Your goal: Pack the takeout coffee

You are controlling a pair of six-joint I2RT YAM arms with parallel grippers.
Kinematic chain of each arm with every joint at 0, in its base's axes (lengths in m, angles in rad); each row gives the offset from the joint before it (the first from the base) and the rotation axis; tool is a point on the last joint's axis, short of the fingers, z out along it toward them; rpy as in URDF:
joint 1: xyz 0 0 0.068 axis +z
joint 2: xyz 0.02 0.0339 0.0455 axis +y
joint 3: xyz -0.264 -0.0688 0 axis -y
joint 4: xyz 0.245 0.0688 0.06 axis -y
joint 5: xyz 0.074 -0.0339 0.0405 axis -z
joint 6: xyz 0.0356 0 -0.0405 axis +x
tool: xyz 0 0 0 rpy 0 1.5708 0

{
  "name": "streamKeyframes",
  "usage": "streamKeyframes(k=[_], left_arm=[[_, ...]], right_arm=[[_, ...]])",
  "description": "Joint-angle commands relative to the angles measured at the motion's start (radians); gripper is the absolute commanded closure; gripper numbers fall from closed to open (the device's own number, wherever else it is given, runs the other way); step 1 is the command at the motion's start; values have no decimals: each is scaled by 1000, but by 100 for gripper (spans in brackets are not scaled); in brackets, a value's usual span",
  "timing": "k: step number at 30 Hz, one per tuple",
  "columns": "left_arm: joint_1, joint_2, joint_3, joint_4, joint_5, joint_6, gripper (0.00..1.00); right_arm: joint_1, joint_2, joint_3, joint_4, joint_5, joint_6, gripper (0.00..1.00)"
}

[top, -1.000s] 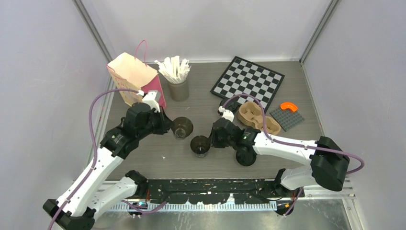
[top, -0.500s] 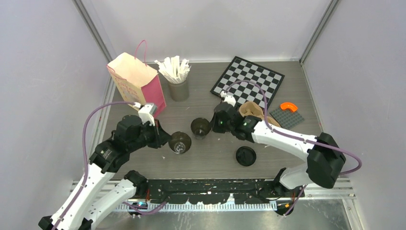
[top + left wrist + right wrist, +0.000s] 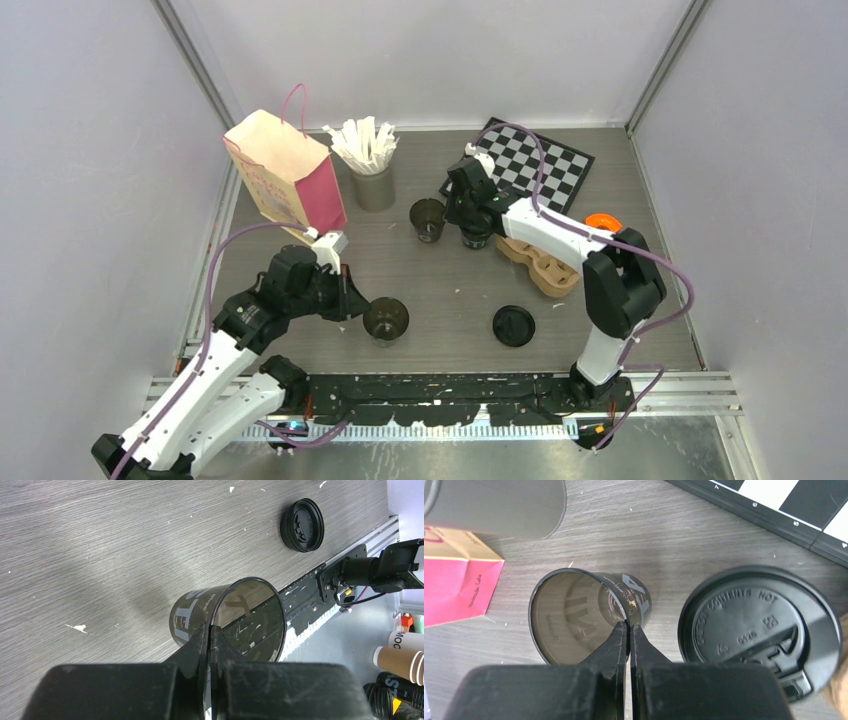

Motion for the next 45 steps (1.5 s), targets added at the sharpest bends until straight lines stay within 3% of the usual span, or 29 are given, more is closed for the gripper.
streamKeyframes(k=[1,10,19,28,34,36,42,45], left_arm=[[5,-11,-5,61,27,12,100],[5,19,-62,161,50,-34,100],[3,127,-150,367,64,-126,100],[-10,187,-241,560,57,-197,100],[-35,232,-293,680,46,-235,100],[-36,253,-292,683,51,-234,93],[-36,222,-197,485,62,-149,56],[-35,157,-151,425,26,-123,46]], right_arm=[[-18,58,102,-18,-12,-33,97],[-39,125,152,-29,-41,-27,92],[-46,100,211,-121,-46,-53,69],[-36,-97,160,-219,-125,-99,50],[-7,-296,4,-268,-90,-91,49],[-4,-359,-62,-299,-87,-69,50],[61,-512,-246,-419,-28,-42,51],[117,-571,-346,-414,-6,5,54]])
